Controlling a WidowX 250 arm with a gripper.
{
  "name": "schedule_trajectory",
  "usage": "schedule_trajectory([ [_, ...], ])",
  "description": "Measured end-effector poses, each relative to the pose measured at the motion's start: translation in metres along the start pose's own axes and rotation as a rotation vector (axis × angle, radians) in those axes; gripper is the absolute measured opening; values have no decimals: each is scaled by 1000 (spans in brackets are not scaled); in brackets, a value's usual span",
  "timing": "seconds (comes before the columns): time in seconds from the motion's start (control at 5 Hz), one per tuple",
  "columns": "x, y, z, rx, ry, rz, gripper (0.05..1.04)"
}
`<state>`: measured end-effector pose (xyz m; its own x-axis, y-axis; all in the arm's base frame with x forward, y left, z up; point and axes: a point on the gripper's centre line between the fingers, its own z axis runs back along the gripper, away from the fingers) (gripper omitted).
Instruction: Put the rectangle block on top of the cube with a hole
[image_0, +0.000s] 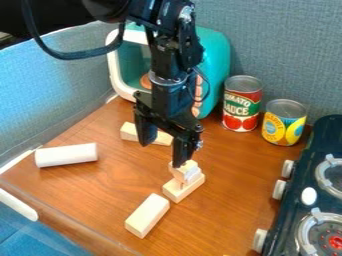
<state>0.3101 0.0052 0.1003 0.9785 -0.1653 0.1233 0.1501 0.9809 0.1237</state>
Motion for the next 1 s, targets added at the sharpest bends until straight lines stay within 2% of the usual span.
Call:
schedule_trajectory([
  [0.2,-5,-4,-10,-15,31,-5,1001],
  [0.4,-25,-10,0,-70,-39,1,1001],
  [0.6,-48,-21,-5,-124,12,4,1000],
  [0.8,-61,-24,-15,-113,72,-13,1000],
  [1.0,-60,-18,-58,-87,160,-4,1001],
])
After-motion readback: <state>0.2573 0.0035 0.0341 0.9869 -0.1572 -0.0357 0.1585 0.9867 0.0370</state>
